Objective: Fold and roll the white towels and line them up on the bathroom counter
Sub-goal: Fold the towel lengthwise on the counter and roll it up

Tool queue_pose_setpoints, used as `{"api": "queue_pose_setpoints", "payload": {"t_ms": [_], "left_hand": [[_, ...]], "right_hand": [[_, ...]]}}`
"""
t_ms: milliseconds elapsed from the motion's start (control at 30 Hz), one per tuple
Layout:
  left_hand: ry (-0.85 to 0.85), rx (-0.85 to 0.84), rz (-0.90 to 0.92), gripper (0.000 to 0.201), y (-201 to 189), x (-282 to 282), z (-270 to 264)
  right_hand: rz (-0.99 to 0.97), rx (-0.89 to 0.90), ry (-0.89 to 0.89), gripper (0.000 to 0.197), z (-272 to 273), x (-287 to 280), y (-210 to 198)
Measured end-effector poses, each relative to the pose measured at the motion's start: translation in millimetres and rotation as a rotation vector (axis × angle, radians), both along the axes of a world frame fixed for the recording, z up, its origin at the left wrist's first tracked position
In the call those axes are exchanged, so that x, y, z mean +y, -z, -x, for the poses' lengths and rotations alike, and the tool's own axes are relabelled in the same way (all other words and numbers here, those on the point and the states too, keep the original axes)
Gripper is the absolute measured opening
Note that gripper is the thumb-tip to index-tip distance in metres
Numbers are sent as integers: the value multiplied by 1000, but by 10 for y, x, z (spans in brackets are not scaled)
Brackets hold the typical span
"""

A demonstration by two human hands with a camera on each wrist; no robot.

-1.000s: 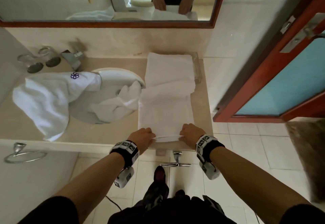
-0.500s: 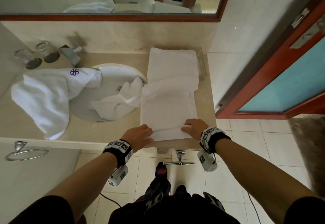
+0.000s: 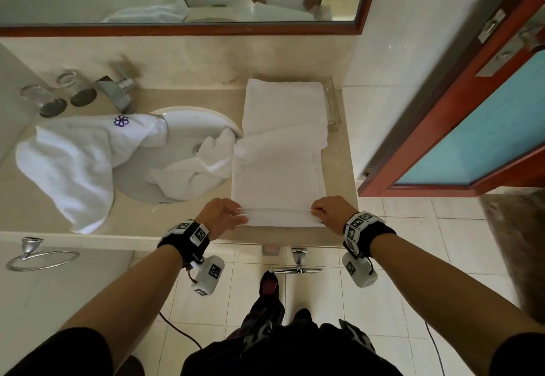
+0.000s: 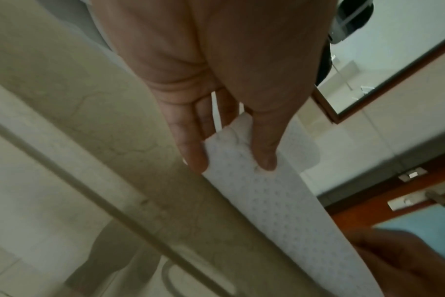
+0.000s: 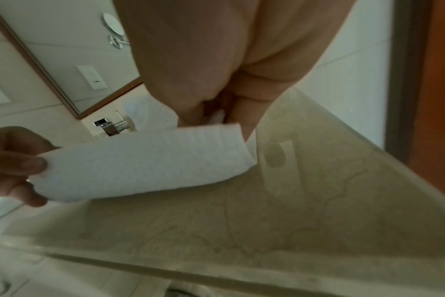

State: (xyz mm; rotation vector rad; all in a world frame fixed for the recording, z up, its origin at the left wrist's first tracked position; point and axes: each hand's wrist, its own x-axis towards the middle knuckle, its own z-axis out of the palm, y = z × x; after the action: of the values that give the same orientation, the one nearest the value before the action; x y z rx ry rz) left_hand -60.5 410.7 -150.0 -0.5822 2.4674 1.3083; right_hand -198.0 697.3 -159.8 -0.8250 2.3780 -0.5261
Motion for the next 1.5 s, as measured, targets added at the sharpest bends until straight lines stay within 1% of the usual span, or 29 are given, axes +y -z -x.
{"api": "queue_pose_setpoints", "payload": {"t_ms": [67,167,300,433,500,567,633,667,700,767,800,833,867,900,967,1033,1067,1133,1167,1200,1233,1300,1367,1433,1467,1500], "left_hand": [[-40,12,-42,14,-44,-44,5],[-58,0,7,20,-71,-94,-30],[-103,51,51,15,-105,-58,-94],[-197,73,-59,9,-182,-25,-135],[-191,71,-75,8,-189,-33,-150],[-186,69,-77,12,-177,-26,-147],[-142,68,-32,14,-181,4,-139],[-120,66,-7,15,-193,25,-142],[-106,68,3,15,-200,40,-141],[-91,79,9,15,-201,57,-142],[-81,88,21,14,-209,64,-146],[-66,99,42,14,-215,66,-154],[-46,116,68,15,-216,60,-173],[-16,138,95,17,-227,47,-201],[93,205,178,29,-287,31,-291],[208,303,274,42,-349,15,-373],[234,335,308,44,-376,8,-396],[257,348,354,32,-440,35,-384],[276,340,393,31,-460,56,-360],[312,316,442,36,-468,88,-327],[366,274,485,41,-472,128,-295],[510,138,561,41,-436,238,-252],[622,-25,618,36,-330,344,-257],[624,-139,654,34,-205,419,-292],[597,-178,671,33,-149,450,-309],[562,-204,681,32,-108,475,-320]], "right_hand": [[7,14,-22,27,-14,21,-19],[34,39,-28,28,-33,65,-51],[24,59,-53,28,-98,146,-45],[-25,79,-79,30,-162,197,-2],[-53,91,-83,31,-176,208,-17],[-102,131,-94,29,-203,225,-38],[-137,148,-84,24,-246,226,-78],[-139,137,-76,25,-284,212,-102],[-119,141,-75,33,-322,191,-120],[-102,188,-130,56,-406,121,-143],[-126,223,-194,59,-444,74,-130],[-160,263,-261,52,-476,17,-105],[-181,296,-307,40,-500,-26,-75],[-180,311,-320,33,-516,-52,-63],[-131,375,-359,34,-518,-53,-71],[-29,530,-429,35,-446,-13,-85],[27,600,-461,33,-396,3,-111],[98,632,-501,32,-306,2,-197],[92,589,-504,35,-274,-15,-247],[57,526,-502,38,-255,-21,-281],[-17,442,-492,40,-261,-33,-329],[-221,320,-480,41,-330,-43,-355],[-304,234,-451,45,-457,-45,-335],[-301,185,-424,54,-553,-26,-241],[-295,166,-409,55,-581,-10,-194],[-303,150,-395,51,-601,-1,-163]]}}
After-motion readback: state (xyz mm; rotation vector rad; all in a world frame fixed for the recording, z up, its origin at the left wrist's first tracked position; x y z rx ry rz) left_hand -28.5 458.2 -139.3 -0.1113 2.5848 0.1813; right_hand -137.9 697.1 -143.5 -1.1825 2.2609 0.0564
